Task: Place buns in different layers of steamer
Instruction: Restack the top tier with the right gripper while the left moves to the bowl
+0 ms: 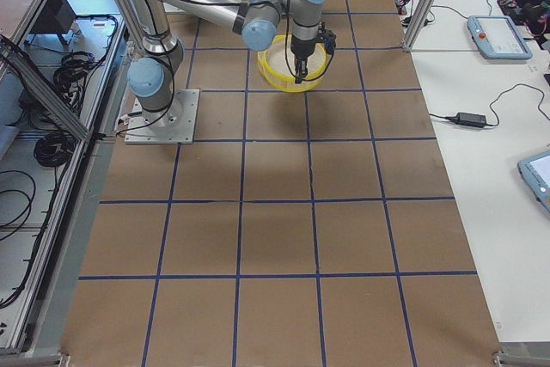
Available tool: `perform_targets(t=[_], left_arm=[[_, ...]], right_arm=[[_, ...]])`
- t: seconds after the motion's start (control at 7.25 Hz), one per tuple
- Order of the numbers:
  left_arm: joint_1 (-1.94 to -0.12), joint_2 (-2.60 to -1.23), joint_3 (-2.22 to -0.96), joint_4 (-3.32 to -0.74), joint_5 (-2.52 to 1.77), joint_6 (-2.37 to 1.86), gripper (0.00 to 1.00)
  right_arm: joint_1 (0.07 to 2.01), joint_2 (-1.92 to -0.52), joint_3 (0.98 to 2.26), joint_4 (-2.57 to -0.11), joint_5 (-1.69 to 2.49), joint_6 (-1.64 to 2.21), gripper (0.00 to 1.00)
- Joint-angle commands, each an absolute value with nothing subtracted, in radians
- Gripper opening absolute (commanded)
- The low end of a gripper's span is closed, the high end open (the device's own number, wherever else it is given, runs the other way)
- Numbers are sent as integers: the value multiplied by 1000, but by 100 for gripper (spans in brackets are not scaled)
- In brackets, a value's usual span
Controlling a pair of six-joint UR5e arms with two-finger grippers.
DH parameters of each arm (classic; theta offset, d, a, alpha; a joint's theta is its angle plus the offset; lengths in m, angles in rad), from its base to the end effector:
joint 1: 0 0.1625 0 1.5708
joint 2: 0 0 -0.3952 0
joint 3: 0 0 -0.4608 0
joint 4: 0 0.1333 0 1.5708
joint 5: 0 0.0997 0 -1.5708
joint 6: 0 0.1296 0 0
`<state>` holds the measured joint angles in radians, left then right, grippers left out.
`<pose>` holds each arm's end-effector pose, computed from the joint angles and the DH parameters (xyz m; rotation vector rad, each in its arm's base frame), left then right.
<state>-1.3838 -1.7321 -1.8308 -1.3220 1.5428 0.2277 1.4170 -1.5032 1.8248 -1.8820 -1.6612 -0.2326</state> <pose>-0.0304 -0.5757 0.2194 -0.0587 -3.0680 -0.2508 0.0340 -0.5742 0.2810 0.1210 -3.0522 -0.0421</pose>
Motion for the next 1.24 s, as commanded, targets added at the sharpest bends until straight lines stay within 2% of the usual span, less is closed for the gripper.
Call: perform_targets(t=[0.0, 0.28, 0.41, 1.1], left_arm=[[-1354, -1755, -1885, -1313, 1545, 215, 100], [-1409, -1787, -1881, -1284, 1476, 82, 100], [-1457, -1805, -1881, -1240, 1476, -1, 100], [-1462, -1917, -1846, -1123, 1531, 17, 100]], right_arm=[[1572, -1482, 1824, -1888, -1640, -73, 7], [1672, -1428, 1830, -1930, -1655, -32, 7], [1674, -1421, 1835, -1921, -1655, -40, 7], [1678, -1371, 1833, -1953, -1652, -35, 7]])
